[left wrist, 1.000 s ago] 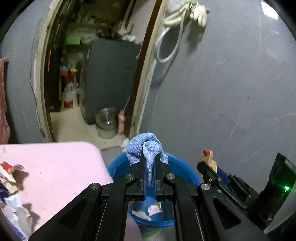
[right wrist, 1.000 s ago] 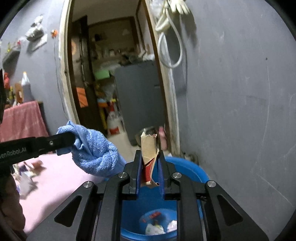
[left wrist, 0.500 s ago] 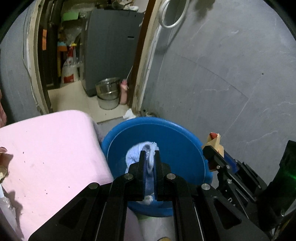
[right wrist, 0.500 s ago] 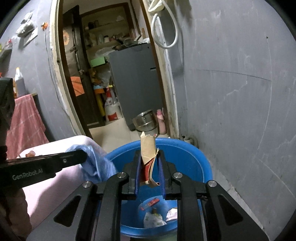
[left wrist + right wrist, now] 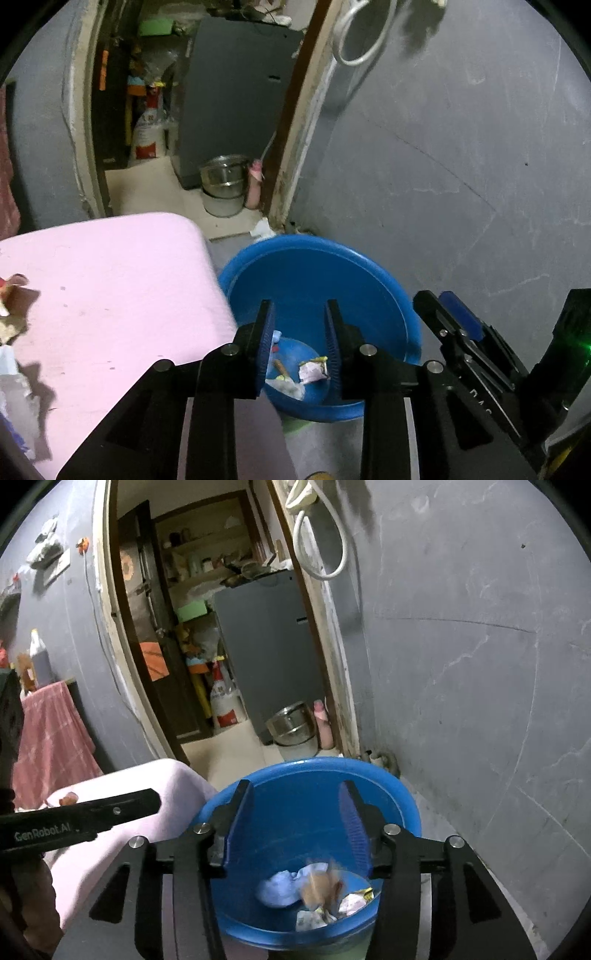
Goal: Collect trash
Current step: 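Carry the cloth and paper scrap over the blue bucket and open both tools, then move both open tools back over the table toward the remaining trash, then grasp the white ribbon wrapper with the left tool while the right tool grasps the white plastic bag, then carry the ribbon wrapper and plastic bag over the blue bucket and release both, then move both open tools back over the table toward the blue wrapper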
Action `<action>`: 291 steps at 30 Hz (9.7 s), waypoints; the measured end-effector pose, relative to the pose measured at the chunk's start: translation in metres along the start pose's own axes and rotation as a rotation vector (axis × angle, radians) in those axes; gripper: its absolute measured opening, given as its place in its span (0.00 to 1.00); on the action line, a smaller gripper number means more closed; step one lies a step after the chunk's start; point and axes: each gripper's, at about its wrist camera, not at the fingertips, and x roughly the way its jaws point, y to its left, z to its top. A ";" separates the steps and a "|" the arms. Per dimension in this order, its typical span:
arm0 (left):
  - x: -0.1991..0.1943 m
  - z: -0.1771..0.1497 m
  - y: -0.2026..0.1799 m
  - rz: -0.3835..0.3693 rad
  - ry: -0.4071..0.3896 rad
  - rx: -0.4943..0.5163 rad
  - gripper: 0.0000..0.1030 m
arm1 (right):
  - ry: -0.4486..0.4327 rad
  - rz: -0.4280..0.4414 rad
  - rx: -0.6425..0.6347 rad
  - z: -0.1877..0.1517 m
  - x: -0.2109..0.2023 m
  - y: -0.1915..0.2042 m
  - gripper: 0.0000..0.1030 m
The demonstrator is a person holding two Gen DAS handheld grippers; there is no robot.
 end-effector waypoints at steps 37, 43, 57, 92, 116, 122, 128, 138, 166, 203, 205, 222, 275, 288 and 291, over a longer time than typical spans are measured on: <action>-0.281 -0.045 0.126 0.346 -0.599 -0.094 0.95 | -0.365 0.214 -0.187 0.027 -0.144 0.181 1.00; -0.314 -0.064 0.152 0.418 -0.645 -0.130 0.98 | -0.370 0.256 -0.193 0.019 -0.147 0.213 1.00; -0.325 -0.108 0.218 0.533 -0.575 -0.208 0.98 | -0.258 0.309 -0.246 -0.013 -0.113 0.269 1.00; -0.208 -0.080 0.275 0.241 -0.119 -0.298 0.69 | 0.279 0.240 -0.318 -0.064 -0.002 0.275 0.70; -0.185 -0.069 0.276 0.138 -0.039 -0.324 0.14 | 0.387 0.320 -0.310 -0.072 0.018 0.280 0.08; -0.201 -0.089 0.262 0.136 -0.067 -0.350 0.07 | 0.363 0.323 -0.331 -0.074 0.006 0.281 0.05; -0.224 -0.106 0.245 0.130 -0.113 -0.381 0.05 | 0.340 0.333 -0.327 -0.076 -0.010 0.276 0.04; -0.253 -0.121 0.207 0.189 -0.195 -0.338 0.04 | 0.283 0.340 -0.336 -0.079 -0.038 0.269 0.02; -0.247 -0.136 0.209 0.242 -0.189 -0.364 0.04 | 0.364 0.265 -0.263 -0.078 -0.011 0.262 0.36; -0.245 -0.058 0.111 0.137 -0.469 -0.137 0.04 | -0.184 0.092 -0.311 -0.003 -0.110 0.186 0.02; -0.234 -0.046 0.098 0.115 -0.490 -0.124 0.04 | -0.241 0.067 -0.319 0.007 -0.117 0.177 0.02; -0.100 0.019 0.010 0.037 -0.396 -0.002 0.04 | -0.341 -0.111 -0.193 0.033 -0.076 0.059 0.02; -0.112 -0.006 0.061 0.151 -0.260 -0.129 0.84 | -0.181 0.031 -0.011 0.014 -0.063 0.041 1.00; -0.223 -0.046 0.115 0.357 -0.453 -0.137 0.96 | -0.291 0.117 -0.133 0.010 -0.116 0.128 1.00; -0.238 -0.063 0.125 0.404 -0.476 -0.135 0.96 | -0.303 0.144 -0.154 0.008 -0.125 0.150 1.00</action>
